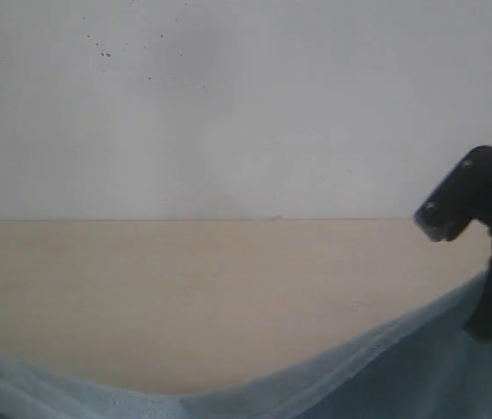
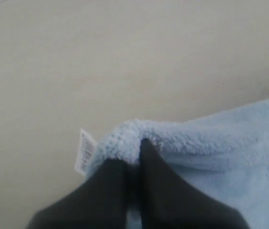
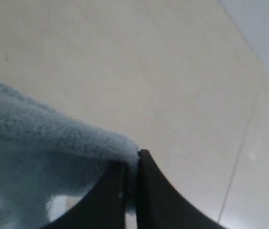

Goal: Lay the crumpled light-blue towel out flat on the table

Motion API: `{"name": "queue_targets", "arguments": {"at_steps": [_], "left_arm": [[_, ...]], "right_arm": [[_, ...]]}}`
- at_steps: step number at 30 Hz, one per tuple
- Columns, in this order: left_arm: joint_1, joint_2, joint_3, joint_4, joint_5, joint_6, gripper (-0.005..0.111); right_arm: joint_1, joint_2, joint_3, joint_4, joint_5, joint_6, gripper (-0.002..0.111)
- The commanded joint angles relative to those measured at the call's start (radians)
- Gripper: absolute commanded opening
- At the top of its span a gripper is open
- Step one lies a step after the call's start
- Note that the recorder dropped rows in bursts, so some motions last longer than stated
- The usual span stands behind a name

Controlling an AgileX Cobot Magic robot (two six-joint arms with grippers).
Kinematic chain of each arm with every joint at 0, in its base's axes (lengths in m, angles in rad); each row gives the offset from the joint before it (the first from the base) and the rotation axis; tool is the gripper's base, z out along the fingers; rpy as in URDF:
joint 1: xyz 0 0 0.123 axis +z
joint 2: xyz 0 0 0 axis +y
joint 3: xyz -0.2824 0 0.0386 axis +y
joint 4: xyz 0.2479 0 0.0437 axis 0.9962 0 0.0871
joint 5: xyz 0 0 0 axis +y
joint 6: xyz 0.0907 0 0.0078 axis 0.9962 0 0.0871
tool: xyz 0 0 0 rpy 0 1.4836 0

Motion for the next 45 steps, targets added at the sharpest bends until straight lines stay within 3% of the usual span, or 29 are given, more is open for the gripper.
{"name": "queue_targets", "arguments": {"at_steps": [1,5,9,14,17,19,24,26,31,39,45], "left_arm": [[0.146,0.292,-0.049,0.007,-0.201,-0.013,0.004],[0.319,0.503,-0.126,-0.080,-0.411,0.021,0.004],[0.421,0.671,-0.209,-0.137,-0.504,0.058,0.006],[0.492,0.784,-0.274,-0.231,-0.624,0.043,0.031],[0.502,0.832,-0.287,-0.295,-0.592,0.090,0.048],[0.502,0.852,-0.284,-0.298,-0.575,0.082,0.053],[0.502,0.845,-0.274,-0.311,-0.552,0.095,0.054],[0.502,0.819,-0.274,-0.318,-0.534,0.104,0.054],[0.502,0.723,-0.255,-0.318,-0.483,0.178,0.052],[0.502,0.539,-0.052,-0.416,-0.515,0.192,0.050],[0.500,0.440,0.088,-0.516,-0.546,0.285,0.049]], "right_arm": [[-0.089,0.266,-0.159,-0.021,-0.087,0.014,0.001],[-0.165,0.436,-0.369,0.068,-0.104,-0.044,0.001],[-0.200,0.554,-0.577,0.191,-0.135,-0.157,0.001],[-0.200,0.654,-0.761,0.264,-0.161,-0.166,0.001],[-0.201,0.702,-0.821,0.316,-0.103,-0.226,0.002],[-0.201,0.722,-0.832,0.331,-0.090,-0.233,0.008],[-0.201,0.724,-0.832,0.370,-0.070,-0.260,0.053],[-0.201,0.712,-0.827,0.370,-0.056,-0.260,0.050],[-0.221,0.644,-0.763,0.427,-0.015,-0.258,0.025],[-0.281,0.469,-0.349,0.499,-0.047,-0.271,-0.001],[-0.281,0.445,-0.106,0.482,-0.221,-0.288,0.000]]}}
